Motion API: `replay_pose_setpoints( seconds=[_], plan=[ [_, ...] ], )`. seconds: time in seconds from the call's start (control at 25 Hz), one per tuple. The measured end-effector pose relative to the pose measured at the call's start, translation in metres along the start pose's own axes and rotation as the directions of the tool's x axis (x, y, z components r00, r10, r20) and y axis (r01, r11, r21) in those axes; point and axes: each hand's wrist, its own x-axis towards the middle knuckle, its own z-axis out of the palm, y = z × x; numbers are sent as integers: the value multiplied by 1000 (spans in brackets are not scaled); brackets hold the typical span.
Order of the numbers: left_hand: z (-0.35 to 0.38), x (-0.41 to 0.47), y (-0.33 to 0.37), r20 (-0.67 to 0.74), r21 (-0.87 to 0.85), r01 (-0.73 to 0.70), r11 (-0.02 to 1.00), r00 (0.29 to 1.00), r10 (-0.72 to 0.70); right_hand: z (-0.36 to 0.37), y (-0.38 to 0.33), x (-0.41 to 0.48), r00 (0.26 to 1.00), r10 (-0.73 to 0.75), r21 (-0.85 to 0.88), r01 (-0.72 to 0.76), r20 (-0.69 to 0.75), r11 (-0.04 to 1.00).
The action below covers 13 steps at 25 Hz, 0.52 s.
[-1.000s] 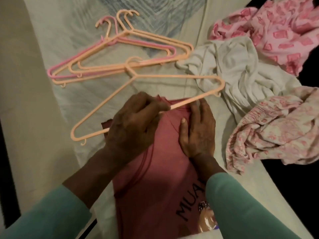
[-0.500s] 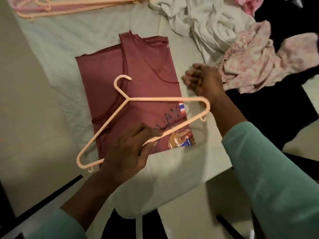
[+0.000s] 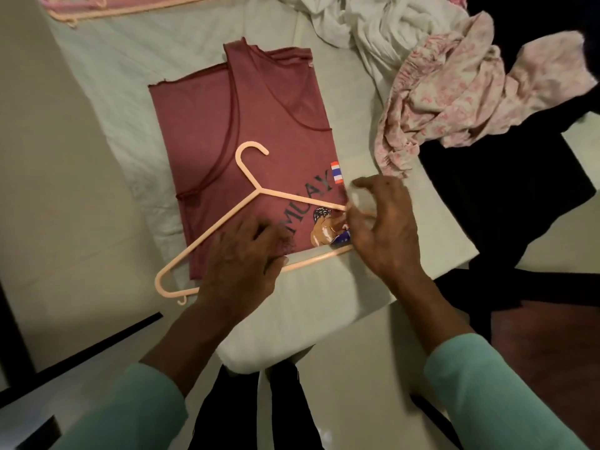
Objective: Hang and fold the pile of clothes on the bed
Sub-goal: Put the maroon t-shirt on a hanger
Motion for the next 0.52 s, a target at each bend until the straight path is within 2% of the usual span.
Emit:
replay_pose_setpoints(
  seconds=[0.08,0.16,0.24,0.36,0.44,0.52],
  plan=[
    [-1,7,-5,8,34,-55,998,998,54,5,-4,-16,979,-137,-62,147,151,987],
    [-6,12,-7,-39,-20,-61,998,997,60,12,-1,-26,948,-196,-170,242,253,955],
    [-14,17,-7,-112,-89,-24,996,994,14,15,1,-25,955,-212,-211,256,209,943],
    [-24,25,-13,-215,-140,15,990,975,-45,11,1,-11,982,-186,-133,190,41,973],
    [-26,29,-20,-222,-127,-7,992,975,-21,5,-1,0,992,-127,-14,126,-13,992],
    [-26,30,-28,-158,-77,-81,994,985,69,2,-6,10,998,-54,90,56,-20,994]
  ],
)
